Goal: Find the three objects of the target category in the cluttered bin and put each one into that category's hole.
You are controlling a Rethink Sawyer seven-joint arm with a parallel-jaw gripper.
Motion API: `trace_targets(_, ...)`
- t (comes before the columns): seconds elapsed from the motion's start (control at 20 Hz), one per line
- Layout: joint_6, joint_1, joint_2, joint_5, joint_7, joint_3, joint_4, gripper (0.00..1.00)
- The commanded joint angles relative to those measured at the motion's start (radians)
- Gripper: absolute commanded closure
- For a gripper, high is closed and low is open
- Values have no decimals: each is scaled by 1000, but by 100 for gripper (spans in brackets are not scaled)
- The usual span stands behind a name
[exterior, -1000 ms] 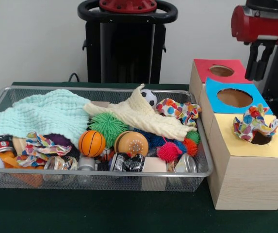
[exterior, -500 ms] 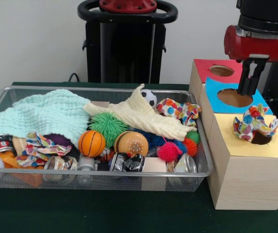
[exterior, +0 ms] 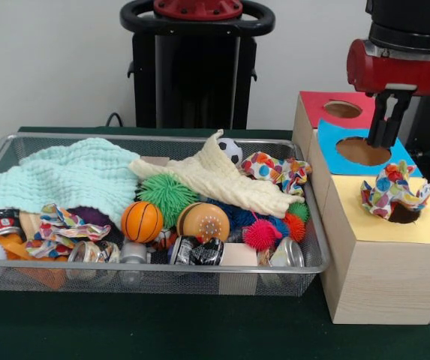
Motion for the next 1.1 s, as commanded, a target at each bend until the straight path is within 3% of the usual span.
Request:
trace_targets(0.05, -1, -2, 56, -12, 138, 48, 14, 100)
trace_targets(0.8, 21, 7, 126, -6, 156, 36, -80, 100)
trace_targets(1.1, 90, 5, 173, 8, 162, 38, -177, 100)
